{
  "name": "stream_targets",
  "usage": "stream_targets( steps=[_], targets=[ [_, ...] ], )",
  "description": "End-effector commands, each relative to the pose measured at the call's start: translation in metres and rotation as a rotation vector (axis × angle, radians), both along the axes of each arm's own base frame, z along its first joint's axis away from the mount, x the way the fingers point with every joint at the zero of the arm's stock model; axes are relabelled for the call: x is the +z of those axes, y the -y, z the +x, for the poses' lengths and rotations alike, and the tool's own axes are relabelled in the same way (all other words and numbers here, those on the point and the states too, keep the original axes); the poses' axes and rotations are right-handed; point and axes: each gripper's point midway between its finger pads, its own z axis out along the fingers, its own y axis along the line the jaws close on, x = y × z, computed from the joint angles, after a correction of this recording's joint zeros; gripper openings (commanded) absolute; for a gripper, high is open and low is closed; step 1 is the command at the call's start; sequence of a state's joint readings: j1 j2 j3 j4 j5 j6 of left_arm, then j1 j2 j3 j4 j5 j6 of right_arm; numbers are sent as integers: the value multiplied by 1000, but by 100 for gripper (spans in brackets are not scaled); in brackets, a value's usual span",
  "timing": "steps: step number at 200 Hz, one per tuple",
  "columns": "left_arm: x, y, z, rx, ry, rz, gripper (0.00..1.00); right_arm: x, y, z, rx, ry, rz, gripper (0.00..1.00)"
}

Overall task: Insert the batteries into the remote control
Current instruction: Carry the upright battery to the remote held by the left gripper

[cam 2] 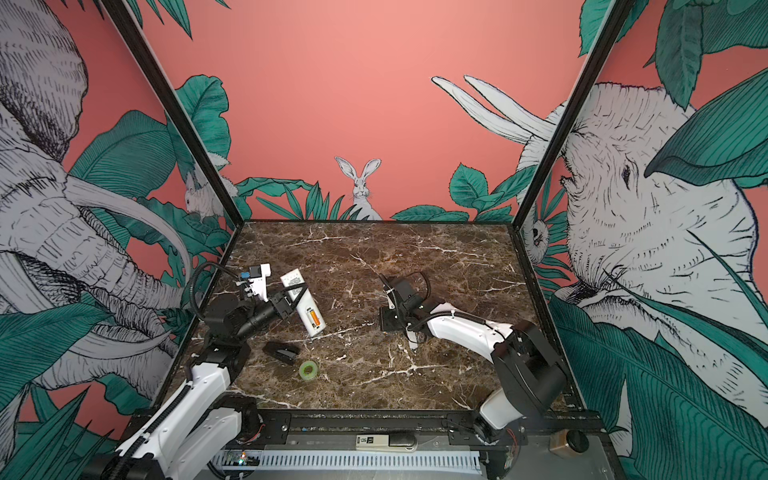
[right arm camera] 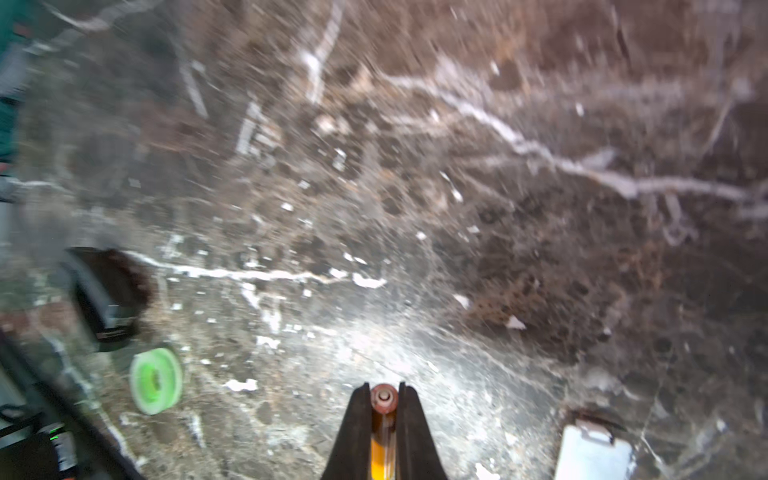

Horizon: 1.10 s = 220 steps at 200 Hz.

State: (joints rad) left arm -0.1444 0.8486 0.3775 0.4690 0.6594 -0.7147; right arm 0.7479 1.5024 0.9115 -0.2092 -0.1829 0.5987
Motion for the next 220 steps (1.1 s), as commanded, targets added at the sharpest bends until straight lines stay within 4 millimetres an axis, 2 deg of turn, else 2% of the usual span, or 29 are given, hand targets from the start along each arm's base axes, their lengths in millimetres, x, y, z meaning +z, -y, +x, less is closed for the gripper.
stream_targets(
  steps=[1, 56, 98, 122, 163, 192, 220],
  targets=[
    [30, 2, 6, -3, 72, -49, 0, 42, -22, 6, 84, 129, 141, 0],
    [33, 7, 13, -32, 79, -94, 0, 147, -39, 1, 211, 388, 358, 0],
    [37, 11, 13, -58, 77, -104, 0, 198, -56, -6, 328, 493, 464, 0],
    [40, 12, 12, -72, 81, -107, 0, 212, -64, -7, 368, 528, 504, 0],
    [47, 19, 8, -135, 87, -137, 0, 219, -78, -10, 463, 546, 515, 0],
    [50, 21, 6, -149, 87, -149, 0, 232, -86, -12, 519, 572, 528, 0],
    [52, 20, 7, -139, 85, -149, 0, 228, -95, -16, 558, 577, 512, 0]
  ],
)
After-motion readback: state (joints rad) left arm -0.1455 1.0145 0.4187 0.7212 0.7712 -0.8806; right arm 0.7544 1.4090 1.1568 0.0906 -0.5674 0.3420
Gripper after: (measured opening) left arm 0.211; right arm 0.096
